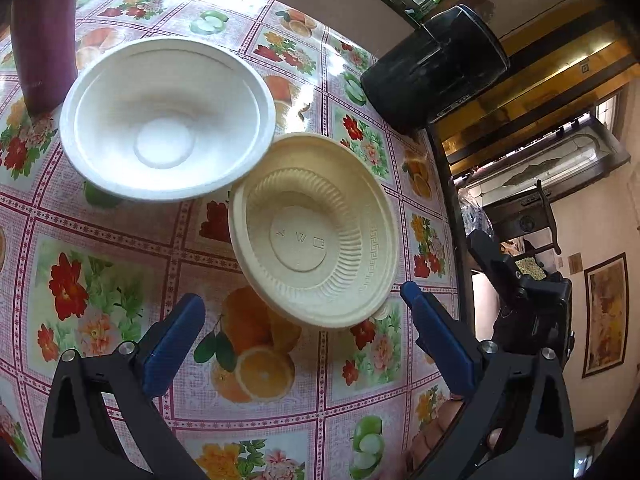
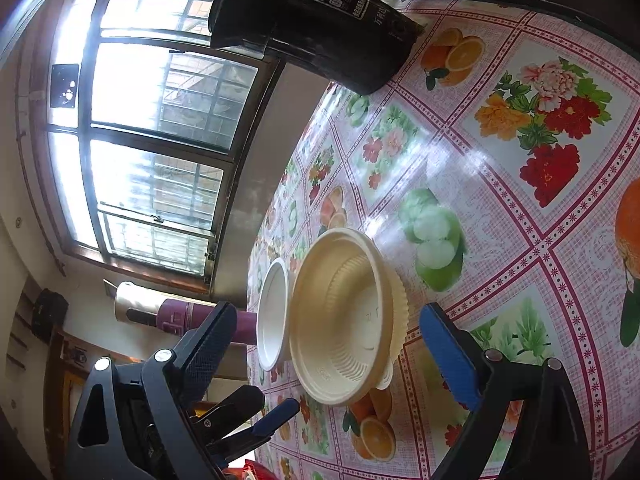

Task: Organize plates and bowls
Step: 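Move both grippers toward the cream ridged plate beside the white bowl, then close both grippers on the cream plate rim and lift it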

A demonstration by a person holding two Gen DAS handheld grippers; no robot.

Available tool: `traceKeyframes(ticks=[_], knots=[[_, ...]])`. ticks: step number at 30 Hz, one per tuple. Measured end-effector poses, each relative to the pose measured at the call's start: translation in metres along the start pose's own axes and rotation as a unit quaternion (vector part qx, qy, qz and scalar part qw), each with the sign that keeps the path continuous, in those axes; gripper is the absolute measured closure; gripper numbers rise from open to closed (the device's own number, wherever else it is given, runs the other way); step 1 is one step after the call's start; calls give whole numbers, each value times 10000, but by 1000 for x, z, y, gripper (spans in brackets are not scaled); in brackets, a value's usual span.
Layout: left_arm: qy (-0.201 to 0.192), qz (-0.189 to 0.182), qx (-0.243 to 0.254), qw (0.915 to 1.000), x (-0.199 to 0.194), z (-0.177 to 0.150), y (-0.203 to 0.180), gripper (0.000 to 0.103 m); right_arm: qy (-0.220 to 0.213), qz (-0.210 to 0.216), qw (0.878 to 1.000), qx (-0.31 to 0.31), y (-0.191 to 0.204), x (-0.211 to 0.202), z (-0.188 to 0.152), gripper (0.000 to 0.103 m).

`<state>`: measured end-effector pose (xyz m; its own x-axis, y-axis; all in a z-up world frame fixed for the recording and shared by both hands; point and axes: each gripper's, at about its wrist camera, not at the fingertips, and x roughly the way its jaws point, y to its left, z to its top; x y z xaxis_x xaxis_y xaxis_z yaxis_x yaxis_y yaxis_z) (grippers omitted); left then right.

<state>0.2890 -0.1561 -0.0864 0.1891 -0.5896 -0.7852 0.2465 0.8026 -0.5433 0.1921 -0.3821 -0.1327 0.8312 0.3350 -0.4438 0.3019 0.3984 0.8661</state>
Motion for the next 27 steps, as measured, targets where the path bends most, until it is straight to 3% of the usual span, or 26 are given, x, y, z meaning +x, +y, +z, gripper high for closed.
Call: traceKeyframes(ticks=[7,12,16,18,20,27], knots=[[-98,99,135,9998,5,7,3,0,-40,-175,9998,-37,0,4,-1,16],[-217,201,339,9990,5,9,-1,1,-43,-322,9994,-98,0,11,0,30],[-250,217,447,9984,8,10,-5,11,3,-415,9991,-95,-1,18,-1,37],[-254,245,454,9983,10,10,-5,24,-4,-478,9988,-97,-1,19,-2,38],[-285,267,438,9983,10,11,-4,30,-23,-526,9986,-94,-2,19,-1,39],[-361,412,479,9973,10,12,-1,39,13,-568,9983,-113,-3,22,-2,44]])
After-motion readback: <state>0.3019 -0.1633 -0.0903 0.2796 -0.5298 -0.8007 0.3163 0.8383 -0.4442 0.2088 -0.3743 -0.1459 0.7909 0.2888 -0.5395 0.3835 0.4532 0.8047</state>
